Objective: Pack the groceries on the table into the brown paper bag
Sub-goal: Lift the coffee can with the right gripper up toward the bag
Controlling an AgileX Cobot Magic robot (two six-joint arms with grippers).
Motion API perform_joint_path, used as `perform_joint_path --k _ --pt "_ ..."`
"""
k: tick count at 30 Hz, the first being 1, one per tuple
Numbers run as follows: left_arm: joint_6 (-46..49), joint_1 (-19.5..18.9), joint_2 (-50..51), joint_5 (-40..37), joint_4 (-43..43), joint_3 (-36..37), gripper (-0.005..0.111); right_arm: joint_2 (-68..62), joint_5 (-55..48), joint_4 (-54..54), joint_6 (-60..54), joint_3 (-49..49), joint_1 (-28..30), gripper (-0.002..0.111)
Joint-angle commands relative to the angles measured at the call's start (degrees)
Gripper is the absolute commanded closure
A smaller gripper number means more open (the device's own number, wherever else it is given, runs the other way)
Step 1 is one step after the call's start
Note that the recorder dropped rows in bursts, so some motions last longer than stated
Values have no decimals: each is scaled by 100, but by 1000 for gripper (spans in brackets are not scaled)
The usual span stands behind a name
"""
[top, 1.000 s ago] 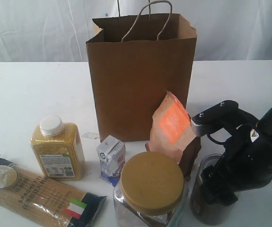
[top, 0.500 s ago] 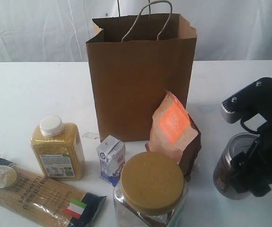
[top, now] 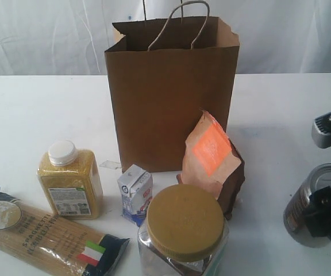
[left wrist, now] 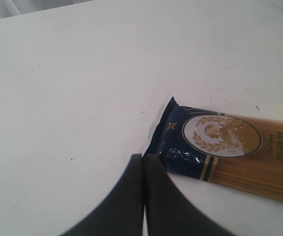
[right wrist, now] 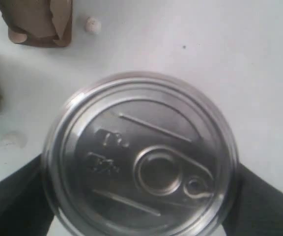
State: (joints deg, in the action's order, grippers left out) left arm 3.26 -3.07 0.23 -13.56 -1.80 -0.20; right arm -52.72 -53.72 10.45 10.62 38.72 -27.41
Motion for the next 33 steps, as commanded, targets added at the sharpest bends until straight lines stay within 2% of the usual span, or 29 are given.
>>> perform_joint_path --k 1,10,17,24,28,33 --pt "-46 36 -23 5 3 20 107 125 190 101 181 3 -3 52" --pt "-46 36 -23 5 3 20 107 125 561 108 528 -157 -3 52" --pt "-46 36 -23 5 3 20 107 392 60 -346 128 53 -3 52" --pt "-46 36 -23 5 3 20 107 609 -517 -356 115 996 -3 55" --pt "-46 36 -23 5 3 20 107 368 -1031 -647 -305 1786 -3 55" --pt "-46 36 -23 5 3 20 107 -44 -943 -619 -315 2694 -3 55"
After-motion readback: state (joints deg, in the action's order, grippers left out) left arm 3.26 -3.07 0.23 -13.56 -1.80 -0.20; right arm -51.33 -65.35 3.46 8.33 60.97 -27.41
